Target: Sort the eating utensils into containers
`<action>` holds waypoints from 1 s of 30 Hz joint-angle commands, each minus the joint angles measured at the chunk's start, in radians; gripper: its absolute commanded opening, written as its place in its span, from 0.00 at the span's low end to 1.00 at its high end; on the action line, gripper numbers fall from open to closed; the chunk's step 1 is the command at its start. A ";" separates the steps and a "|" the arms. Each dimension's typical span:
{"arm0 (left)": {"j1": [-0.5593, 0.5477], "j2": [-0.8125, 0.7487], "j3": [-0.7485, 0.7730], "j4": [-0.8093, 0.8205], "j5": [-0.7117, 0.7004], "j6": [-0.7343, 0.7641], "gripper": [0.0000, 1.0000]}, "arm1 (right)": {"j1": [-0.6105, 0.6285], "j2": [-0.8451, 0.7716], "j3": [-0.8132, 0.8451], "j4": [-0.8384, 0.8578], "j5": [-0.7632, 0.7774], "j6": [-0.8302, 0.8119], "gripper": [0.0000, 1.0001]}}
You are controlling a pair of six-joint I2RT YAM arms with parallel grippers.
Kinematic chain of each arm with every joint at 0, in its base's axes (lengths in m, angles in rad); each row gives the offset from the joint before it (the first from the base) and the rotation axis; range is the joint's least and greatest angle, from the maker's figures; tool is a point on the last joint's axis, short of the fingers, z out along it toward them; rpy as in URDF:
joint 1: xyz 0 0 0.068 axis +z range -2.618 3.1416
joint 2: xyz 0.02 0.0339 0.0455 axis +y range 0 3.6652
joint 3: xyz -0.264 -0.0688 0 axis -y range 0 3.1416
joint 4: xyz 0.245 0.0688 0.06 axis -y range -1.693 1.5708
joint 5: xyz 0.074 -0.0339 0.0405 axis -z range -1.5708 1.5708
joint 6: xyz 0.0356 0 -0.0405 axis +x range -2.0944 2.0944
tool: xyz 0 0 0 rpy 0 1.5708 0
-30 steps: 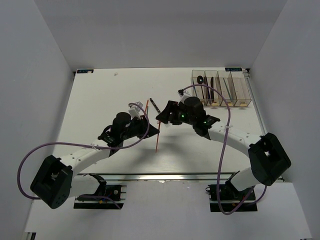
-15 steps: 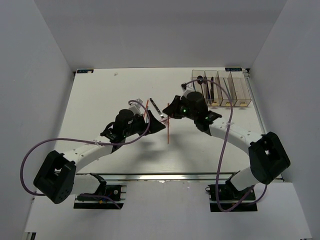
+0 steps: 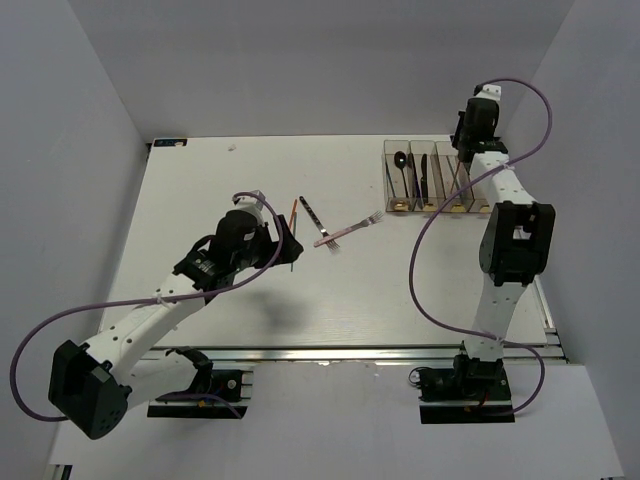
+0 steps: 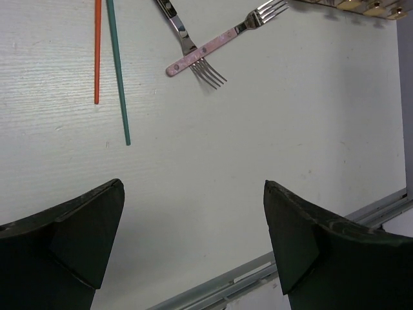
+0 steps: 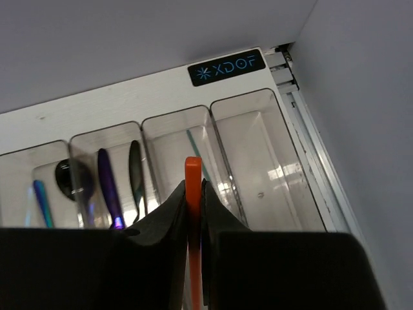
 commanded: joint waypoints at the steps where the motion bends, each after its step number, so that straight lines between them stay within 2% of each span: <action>1: -0.004 -0.038 -0.003 -0.028 0.029 0.057 0.98 | 0.000 0.082 0.102 0.056 0.037 -0.100 0.00; 4: -0.004 -0.049 -0.017 -0.017 0.033 0.061 0.98 | 0.000 0.178 0.206 0.024 0.064 -0.106 0.00; 8: -0.004 -0.049 0.001 -0.032 -0.004 0.066 0.98 | -0.003 0.238 0.260 0.024 0.093 -0.159 0.00; 11: -0.004 -0.048 0.015 -0.041 -0.012 0.069 0.98 | -0.003 0.247 0.265 0.032 0.101 -0.164 0.09; 14: -0.004 -0.049 0.020 -0.043 -0.032 0.067 0.98 | -0.004 0.253 0.268 0.021 0.094 -0.152 0.31; 15: -0.004 -0.045 0.023 -0.049 -0.053 0.064 0.98 | -0.004 0.252 0.269 0.011 0.092 -0.131 0.58; 16: -0.004 -0.040 0.037 -0.069 -0.068 0.061 0.98 | -0.004 0.246 0.272 -0.011 0.086 -0.120 0.77; 17: -0.004 -0.026 0.041 -0.076 -0.085 0.058 0.98 | -0.004 0.241 0.282 -0.025 0.086 -0.112 0.89; 22: -0.004 0.061 0.087 -0.118 -0.222 0.017 0.98 | -0.003 0.134 0.274 -0.153 0.070 0.050 0.89; 25: -0.002 0.187 0.149 -0.139 -0.250 0.001 0.98 | 0.014 -0.014 0.165 -0.187 0.011 0.118 0.89; 26: -0.002 0.216 0.182 -0.141 -0.263 0.003 0.97 | 0.038 -0.065 0.120 -0.192 -0.020 0.149 0.89; 27: -0.001 0.269 0.199 -0.147 -0.279 0.003 0.97 | 0.054 -0.169 0.005 -0.191 -0.029 0.161 0.89; 29: 0.007 0.329 0.237 -0.145 -0.270 0.032 0.92 | 0.094 -0.282 -0.133 -0.139 -0.111 0.182 0.89; 30: 0.012 0.402 0.298 -0.168 -0.268 0.043 0.90 | 0.103 -0.399 -0.290 -0.110 -0.156 0.193 0.89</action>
